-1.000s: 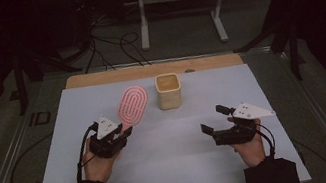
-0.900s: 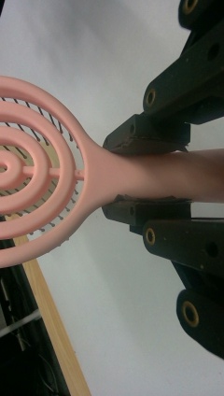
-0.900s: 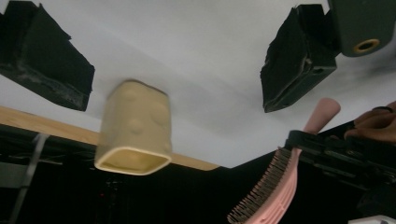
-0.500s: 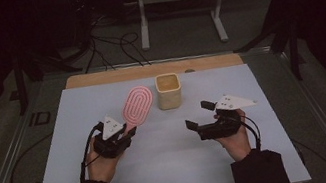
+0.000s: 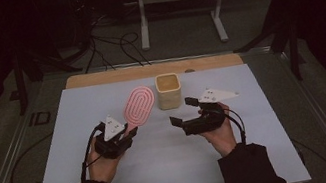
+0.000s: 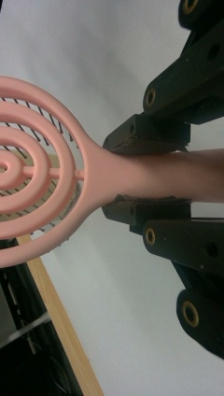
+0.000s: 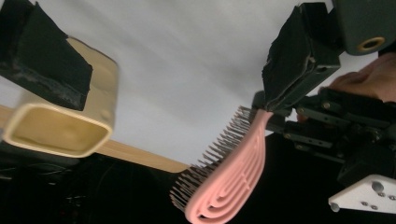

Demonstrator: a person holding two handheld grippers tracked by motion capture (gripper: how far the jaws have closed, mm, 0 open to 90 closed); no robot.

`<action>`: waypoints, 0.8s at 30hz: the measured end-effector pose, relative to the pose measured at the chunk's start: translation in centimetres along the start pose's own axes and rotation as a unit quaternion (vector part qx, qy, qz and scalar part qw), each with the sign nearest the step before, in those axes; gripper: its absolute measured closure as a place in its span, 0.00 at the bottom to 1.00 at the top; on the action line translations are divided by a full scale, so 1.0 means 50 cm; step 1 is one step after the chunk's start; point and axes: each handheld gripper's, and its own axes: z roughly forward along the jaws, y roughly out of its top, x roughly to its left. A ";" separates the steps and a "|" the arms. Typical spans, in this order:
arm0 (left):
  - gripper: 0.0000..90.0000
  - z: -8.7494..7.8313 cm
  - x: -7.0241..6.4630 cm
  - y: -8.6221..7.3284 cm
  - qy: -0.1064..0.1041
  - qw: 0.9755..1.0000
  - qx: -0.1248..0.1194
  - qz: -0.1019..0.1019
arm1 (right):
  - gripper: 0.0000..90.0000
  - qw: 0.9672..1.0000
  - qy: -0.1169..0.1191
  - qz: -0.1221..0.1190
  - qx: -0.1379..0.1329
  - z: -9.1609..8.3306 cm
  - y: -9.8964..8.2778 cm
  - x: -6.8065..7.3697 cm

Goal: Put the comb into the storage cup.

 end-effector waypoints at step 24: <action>0.78 0.007 -0.029 0.008 -0.011 1.000 -0.012 0.021 | 0.18 0.999 0.034 0.029 0.016 0.094 0.034 0.031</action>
